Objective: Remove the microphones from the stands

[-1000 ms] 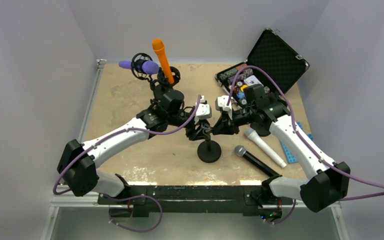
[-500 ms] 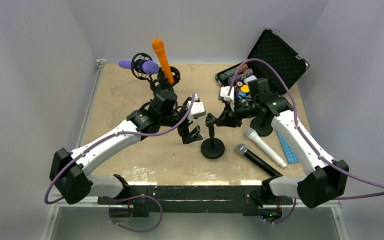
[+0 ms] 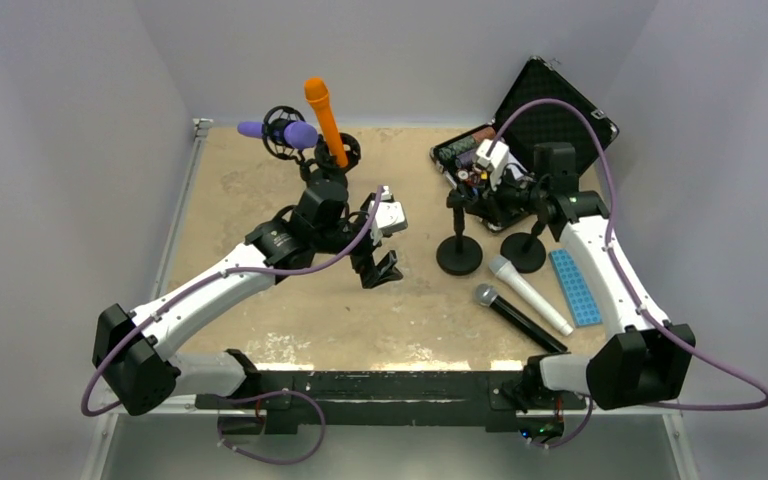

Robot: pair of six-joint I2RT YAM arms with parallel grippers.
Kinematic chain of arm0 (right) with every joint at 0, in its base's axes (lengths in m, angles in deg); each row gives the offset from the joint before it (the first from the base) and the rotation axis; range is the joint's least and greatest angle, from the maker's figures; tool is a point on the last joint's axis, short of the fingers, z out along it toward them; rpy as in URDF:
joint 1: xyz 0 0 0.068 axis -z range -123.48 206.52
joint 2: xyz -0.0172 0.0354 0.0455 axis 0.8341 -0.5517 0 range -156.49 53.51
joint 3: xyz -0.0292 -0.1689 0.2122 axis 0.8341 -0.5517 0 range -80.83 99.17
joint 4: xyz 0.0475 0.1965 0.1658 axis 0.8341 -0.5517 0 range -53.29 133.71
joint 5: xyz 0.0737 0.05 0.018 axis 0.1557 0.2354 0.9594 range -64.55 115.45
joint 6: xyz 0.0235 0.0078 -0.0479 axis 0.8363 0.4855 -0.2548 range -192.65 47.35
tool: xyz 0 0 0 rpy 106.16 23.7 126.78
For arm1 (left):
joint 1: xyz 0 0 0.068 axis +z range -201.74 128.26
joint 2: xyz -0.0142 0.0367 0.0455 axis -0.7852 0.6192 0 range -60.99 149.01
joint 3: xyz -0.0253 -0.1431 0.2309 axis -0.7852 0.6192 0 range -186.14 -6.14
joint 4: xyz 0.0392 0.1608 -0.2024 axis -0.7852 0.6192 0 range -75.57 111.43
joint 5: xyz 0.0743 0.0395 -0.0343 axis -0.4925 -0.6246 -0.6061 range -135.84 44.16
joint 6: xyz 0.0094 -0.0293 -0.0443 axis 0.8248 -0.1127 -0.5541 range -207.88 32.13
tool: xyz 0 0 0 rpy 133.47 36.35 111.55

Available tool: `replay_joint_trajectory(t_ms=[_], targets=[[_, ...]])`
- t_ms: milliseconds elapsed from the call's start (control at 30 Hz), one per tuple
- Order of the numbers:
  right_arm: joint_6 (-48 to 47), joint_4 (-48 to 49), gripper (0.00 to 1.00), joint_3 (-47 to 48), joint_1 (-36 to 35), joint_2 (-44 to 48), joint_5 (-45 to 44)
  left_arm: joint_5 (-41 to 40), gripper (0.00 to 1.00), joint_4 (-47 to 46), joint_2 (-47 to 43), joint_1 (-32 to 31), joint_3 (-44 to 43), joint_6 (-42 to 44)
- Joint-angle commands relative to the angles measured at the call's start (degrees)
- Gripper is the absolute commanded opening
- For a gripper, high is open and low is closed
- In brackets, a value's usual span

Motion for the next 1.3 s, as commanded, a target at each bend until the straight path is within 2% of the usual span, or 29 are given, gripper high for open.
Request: replay_joint_trajectory(t_ms=[0,367,1200,1233,1267], targets=[[3.6,7.1,0.0,-1.8,1.9,1.5,-3.1,0.1,1.0,-0.9,0.1,0.4,-2.1,-0.7],[3.8,11.7,0.0,-8.4,6.5,5.8,-8.7,-1.0,1.0,-1.5,0.5,0.4,-2.0,-0.6],[3.4,8.0,0.0,-13.3,10.8,13.4,-11.4,-0.4,1.0,-2.8,1.3,0.3,-1.8,-1.1],[3.4,7.1,0.05,-12.8,10.8,12.8,-11.0,-0.4,1.0,-2.8,1.4,0.3,-1.8,-1.1],[3.5,6.2,0.17,-12.1,10.8,12.2,-10.4,-0.4,1.0,-2.7,1.2,0.3,-1.8,-1.0]])
